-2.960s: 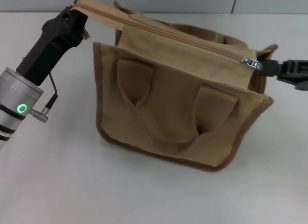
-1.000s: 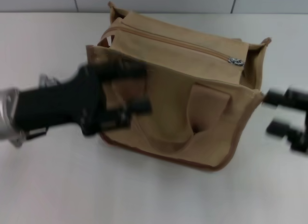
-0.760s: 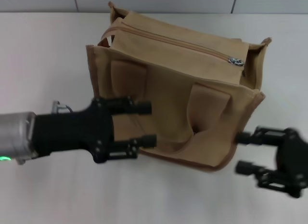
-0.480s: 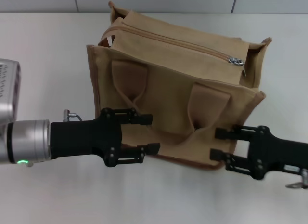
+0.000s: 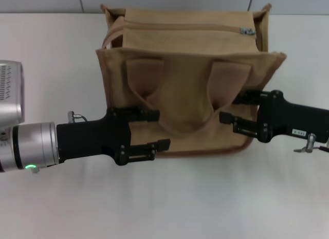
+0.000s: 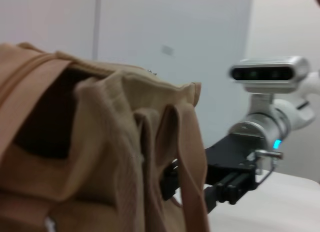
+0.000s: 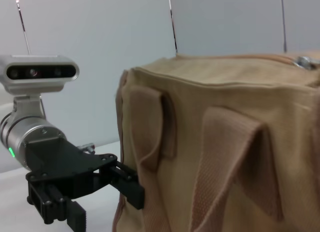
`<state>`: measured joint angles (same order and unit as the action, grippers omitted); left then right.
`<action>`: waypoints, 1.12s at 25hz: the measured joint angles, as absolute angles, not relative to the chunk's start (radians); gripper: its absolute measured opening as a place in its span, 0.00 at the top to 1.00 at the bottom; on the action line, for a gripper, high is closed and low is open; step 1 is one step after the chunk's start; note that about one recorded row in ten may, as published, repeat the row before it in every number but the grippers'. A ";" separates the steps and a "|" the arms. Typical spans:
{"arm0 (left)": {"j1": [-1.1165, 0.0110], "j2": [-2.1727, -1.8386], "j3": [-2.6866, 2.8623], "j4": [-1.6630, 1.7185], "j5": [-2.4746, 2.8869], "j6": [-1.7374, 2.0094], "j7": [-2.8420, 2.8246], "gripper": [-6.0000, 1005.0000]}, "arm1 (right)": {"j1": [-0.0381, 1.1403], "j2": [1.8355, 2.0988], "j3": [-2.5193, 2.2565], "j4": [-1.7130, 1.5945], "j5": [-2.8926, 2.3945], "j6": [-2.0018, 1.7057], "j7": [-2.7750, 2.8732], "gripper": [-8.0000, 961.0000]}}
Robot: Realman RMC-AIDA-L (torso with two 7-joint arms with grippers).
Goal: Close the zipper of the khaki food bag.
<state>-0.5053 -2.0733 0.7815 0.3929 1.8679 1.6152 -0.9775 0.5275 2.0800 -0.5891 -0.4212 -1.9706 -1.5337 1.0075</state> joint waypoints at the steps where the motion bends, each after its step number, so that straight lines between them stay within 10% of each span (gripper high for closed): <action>1: -0.499 -2.074 0.781 0.387 1.851 1.609 -0.964 0.33 | 0.528 2.081 -0.589 -0.421 -1.966 -1.534 0.997 0.41; 28: -0.411 -2.068 0.860 0.351 1.846 1.740 -0.765 0.24 | 0.353 2.080 -0.652 -0.420 -1.973 -1.844 0.844 0.26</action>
<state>-0.4112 -2.0680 0.8597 0.3512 1.8458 1.7403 -0.7648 0.3530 2.0797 -0.6516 -0.4200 -1.9729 -1.8442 0.8442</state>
